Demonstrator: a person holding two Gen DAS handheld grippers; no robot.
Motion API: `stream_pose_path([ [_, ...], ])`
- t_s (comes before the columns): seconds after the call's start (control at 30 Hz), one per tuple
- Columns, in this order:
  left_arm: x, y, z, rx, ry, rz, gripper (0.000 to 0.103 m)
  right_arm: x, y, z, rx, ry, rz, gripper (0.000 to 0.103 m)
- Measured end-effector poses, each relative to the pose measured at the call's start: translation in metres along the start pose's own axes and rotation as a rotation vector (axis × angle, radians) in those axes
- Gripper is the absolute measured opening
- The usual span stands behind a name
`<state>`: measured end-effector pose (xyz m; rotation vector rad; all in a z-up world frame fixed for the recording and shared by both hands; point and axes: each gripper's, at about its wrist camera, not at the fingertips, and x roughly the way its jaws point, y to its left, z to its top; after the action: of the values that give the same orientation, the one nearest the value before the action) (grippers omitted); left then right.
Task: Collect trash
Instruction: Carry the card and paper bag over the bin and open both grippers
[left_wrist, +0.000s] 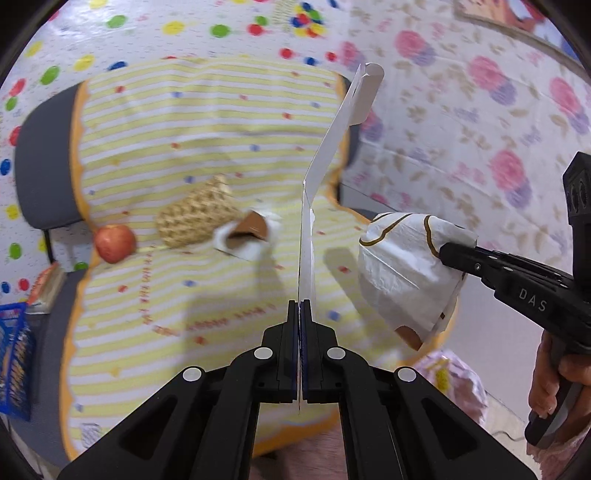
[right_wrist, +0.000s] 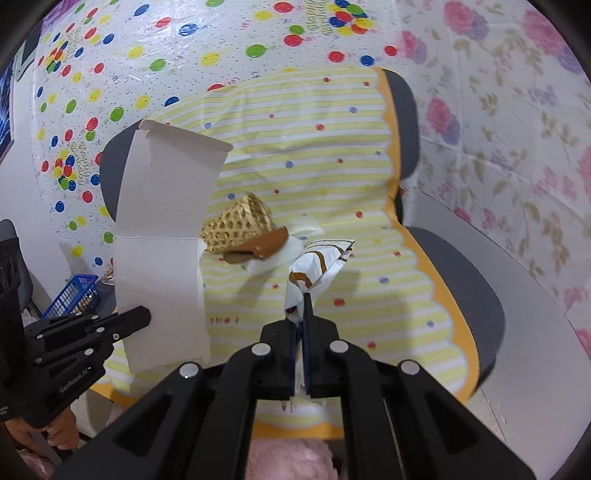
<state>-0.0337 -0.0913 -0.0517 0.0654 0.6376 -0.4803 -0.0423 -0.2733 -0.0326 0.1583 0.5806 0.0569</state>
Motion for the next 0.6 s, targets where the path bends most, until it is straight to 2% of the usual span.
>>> stream_pose_path([
  [0.2,0.006,-0.052,-0.02,0.095,0.012,-0.098,0.001,-0.037,-0.024,-0.035,0.036,0.024,-0.104,0.003],
  [0.43,0.023,-0.113,-0.043,0.2,0.085,-0.244,0.001,-0.081,-0.057,-0.078,0.121,0.048,-0.22,0.004],
  [0.6,0.039,-0.146,-0.055,0.267,0.145,-0.301,0.001,-0.098,-0.08,-0.11,0.19,0.079,-0.276,0.004],
])
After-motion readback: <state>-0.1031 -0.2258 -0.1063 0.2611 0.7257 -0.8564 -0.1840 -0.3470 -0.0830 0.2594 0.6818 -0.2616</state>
